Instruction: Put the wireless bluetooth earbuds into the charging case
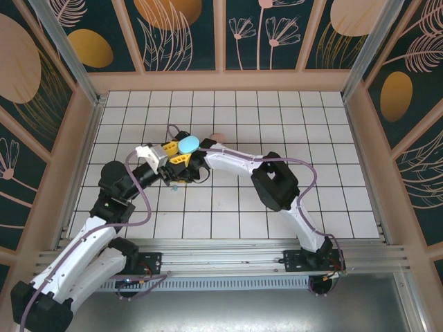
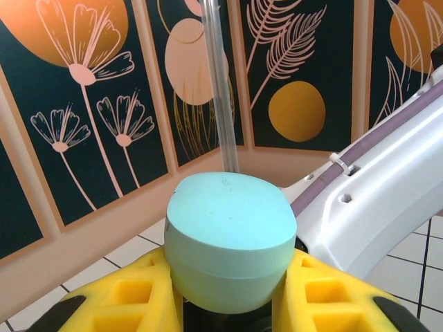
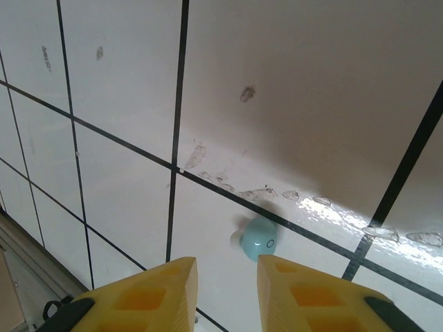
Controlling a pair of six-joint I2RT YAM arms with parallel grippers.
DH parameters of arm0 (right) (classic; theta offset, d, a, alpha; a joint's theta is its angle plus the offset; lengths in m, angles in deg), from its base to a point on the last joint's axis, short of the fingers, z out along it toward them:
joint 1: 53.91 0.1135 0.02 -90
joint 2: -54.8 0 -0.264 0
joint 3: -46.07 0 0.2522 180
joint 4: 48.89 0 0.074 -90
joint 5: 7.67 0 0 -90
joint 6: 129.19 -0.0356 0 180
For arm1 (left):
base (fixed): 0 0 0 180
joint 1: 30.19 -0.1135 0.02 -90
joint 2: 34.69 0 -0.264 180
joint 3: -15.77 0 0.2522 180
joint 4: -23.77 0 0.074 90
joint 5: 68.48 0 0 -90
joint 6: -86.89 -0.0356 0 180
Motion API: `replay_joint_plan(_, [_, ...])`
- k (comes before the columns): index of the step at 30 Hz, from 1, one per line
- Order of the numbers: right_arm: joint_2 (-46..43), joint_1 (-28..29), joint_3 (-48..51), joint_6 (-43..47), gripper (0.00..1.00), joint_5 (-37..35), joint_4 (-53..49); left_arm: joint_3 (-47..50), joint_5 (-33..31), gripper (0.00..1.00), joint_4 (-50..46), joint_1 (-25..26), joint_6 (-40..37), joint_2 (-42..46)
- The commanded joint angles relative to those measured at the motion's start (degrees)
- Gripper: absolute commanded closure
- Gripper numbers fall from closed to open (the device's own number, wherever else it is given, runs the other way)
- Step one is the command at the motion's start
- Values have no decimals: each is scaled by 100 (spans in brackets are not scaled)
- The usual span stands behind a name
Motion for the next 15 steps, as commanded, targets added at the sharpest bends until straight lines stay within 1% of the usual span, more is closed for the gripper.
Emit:
replay_joint_plan(1, [139, 34, -234, -96, 71, -151, -267, 46, -9, 79, 23, -20, 52, 109])
replay_joint_plan(3, [184, 42, -271, -92, 70, -143, -327, 33, -75, 79, 3, -16, 35, 123])
replay_joint_plan(5, [287, 48, -403, -110, 66, -104, -457, 11, -75, 79, -13, -20, 25, 109])
replay_joint_plan(7, [423, 78, -651, -103, 64, -163, -664, -5, -65, 79, -33, -20, 19, 88])
replay_joint_plan(12, [723, 135, -1158, -140, 63, -268, -1140, 19, -47, 79, -58, -27, 17, 146])
replay_joint_plan(15, [788, 145, -1187, -230, 63, -302, -1243, 17, -60, 79, -135, -26, -35, 196])
